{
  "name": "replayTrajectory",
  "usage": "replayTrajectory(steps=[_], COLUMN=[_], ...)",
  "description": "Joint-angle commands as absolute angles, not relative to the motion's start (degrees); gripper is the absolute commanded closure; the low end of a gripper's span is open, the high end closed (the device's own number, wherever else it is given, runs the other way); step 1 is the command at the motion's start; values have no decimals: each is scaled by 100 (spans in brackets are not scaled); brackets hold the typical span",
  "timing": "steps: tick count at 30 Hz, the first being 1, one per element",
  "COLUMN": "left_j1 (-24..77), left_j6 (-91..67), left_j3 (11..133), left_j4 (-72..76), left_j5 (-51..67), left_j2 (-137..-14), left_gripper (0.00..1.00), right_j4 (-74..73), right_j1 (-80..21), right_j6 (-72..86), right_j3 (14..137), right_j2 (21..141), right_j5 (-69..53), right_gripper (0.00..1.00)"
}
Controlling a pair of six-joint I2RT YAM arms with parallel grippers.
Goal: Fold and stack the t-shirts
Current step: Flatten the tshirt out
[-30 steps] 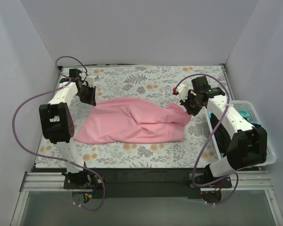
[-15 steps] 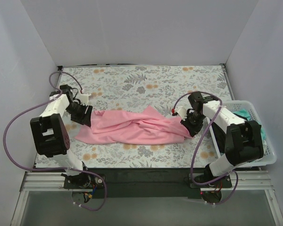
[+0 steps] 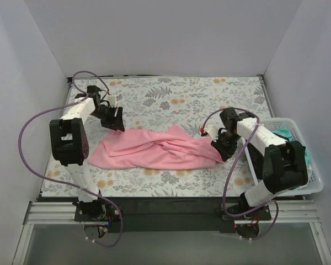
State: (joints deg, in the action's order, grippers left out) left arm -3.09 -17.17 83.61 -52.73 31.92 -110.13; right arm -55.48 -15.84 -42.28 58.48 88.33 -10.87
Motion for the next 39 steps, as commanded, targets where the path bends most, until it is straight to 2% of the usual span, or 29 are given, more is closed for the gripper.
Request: replayTrajectory(steps=[1,8,17,24,28,29,31,32,34,39], left_j1=[-106,386,764,826,835,826,835,835,817,634], left_j6=[-2179,-2391,-2277,-2162,-2127,-2092,-2057,-2057,-2127,-2399], left_j3=[8841,9509,9739,9606,9782,9834,9992,10054,10159,10537], left_j4=[-4984,-4887,-5062,-5501,-5905,-5976,-6099,-6091,-5882,-5291], left_j5=[3367,2849,2646,3374,3559,3681,3779,3875,3850,3770], left_j2=[-11073,-11855,-12287,-12199,-12374,-12410,-12437,-12419,-12314,-11928], left_gripper=[46,41,40,44,51,62,73,88,100,100], right_j4=[-5687,-5695,-5678,-5669,-5669,-5669,-5678,-5678,-5678,-5669], right_j1=[-1608,-1608,-1608,-1608,-1608,-1608,-1608,-1608,-1600,-1573], right_j6=[-4237,-4201,-4210,-4210,-4210,-4201,-4201,-4201,-4201,-4114], right_j3=[6100,6179,6126,6161,6266,6293,6372,6398,6486,7030], right_j2=[8868,8903,8903,8938,9017,9044,9053,9061,9062,9237], right_j5=[-1230,-1239,-1222,-1222,-1222,-1222,-1195,-1187,-1169,-1143], right_gripper=[99,99,99,99,99,99,99,99,99,99])
